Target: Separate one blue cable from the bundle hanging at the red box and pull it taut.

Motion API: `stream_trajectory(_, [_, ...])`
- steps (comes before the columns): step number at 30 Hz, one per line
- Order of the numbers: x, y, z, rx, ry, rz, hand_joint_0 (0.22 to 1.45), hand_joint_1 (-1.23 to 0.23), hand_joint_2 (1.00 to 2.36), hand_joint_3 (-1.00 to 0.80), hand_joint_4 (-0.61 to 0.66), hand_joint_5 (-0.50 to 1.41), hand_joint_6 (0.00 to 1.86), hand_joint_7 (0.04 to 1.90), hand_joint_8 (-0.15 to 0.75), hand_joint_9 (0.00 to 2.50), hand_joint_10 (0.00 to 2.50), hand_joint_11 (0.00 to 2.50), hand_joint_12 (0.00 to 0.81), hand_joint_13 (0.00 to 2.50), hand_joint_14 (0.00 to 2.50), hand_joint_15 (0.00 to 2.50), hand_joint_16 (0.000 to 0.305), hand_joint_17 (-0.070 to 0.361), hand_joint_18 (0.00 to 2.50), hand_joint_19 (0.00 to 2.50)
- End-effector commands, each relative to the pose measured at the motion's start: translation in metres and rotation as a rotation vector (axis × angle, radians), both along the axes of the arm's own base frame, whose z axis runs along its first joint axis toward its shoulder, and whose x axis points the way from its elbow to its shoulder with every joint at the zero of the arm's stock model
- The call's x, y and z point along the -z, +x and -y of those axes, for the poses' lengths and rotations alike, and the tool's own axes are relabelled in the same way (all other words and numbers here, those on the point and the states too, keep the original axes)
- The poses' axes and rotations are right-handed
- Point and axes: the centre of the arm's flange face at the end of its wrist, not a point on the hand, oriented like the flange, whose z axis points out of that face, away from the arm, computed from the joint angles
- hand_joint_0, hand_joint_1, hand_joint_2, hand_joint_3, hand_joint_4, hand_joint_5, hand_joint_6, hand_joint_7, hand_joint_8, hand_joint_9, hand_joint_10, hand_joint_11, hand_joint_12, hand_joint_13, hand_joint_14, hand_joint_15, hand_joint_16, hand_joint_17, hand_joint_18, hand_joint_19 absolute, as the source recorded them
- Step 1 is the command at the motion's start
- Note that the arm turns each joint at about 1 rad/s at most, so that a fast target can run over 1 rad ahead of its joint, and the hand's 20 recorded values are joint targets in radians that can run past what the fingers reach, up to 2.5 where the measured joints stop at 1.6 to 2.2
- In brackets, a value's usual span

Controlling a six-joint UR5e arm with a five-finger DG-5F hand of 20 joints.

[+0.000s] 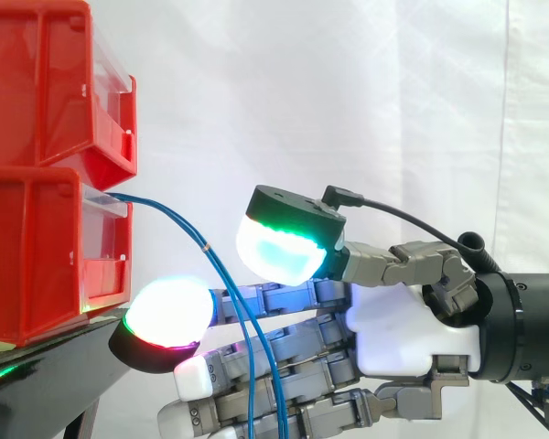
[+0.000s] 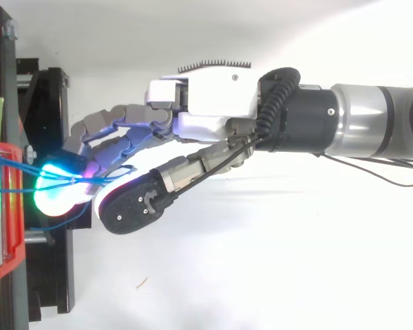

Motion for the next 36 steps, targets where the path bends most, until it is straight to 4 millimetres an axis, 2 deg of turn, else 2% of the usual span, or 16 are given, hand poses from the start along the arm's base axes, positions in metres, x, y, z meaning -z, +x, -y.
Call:
stream_trajectory(1, [-0.001, -0.001, 0.003, -0.013, 0.000, 0.001, 0.61, -0.64, 1.01, -0.31, 0.17, -0.19, 0.50, 0.87, 0.241, 0.64, 0.02, 0.49, 0.264, 0.43, 0.01, 0.26, 0.032, 0.071, 0.33, 0.33])
stream_trajectory(15, [-0.011, -0.002, 0.001, -0.054, -0.006, 0.012, 0.64, -0.63, 1.01, -0.31, 0.19, -0.18, 0.50, 0.92, 0.245, 0.66, 0.02, 0.51, 0.271, 0.50, 0.01, 0.31, 0.031, 0.069, 0.37, 0.35])
stream_trajectory(21, [-0.021, -0.003, 0.003, -0.049, -0.005, 0.024, 0.61, -0.60, 1.01, -0.39, 0.20, -0.17, 0.50, 0.93, 0.249, 0.68, 0.02, 0.52, 0.271, 0.51, 0.01, 0.32, 0.031, 0.070, 0.40, 0.36])
stream_trajectory(24, [-0.021, -0.003, 0.006, -0.040, -0.005, 0.026, 0.58, -0.57, 1.00, -0.45, 0.20, -0.18, 0.50, 0.93, 0.255, 0.68, 0.02, 0.53, 0.276, 0.53, 0.01, 0.33, 0.032, 0.071, 0.42, 0.37])
stream_trajectory(36, [-0.014, -0.006, 0.011, 0.016, -0.019, 0.005, 0.56, -0.55, 1.00, -0.48, 0.21, -0.18, 0.50, 0.91, 0.259, 0.69, 0.02, 0.53, 0.282, 0.56, 0.01, 0.33, 0.032, 0.073, 0.43, 0.38])
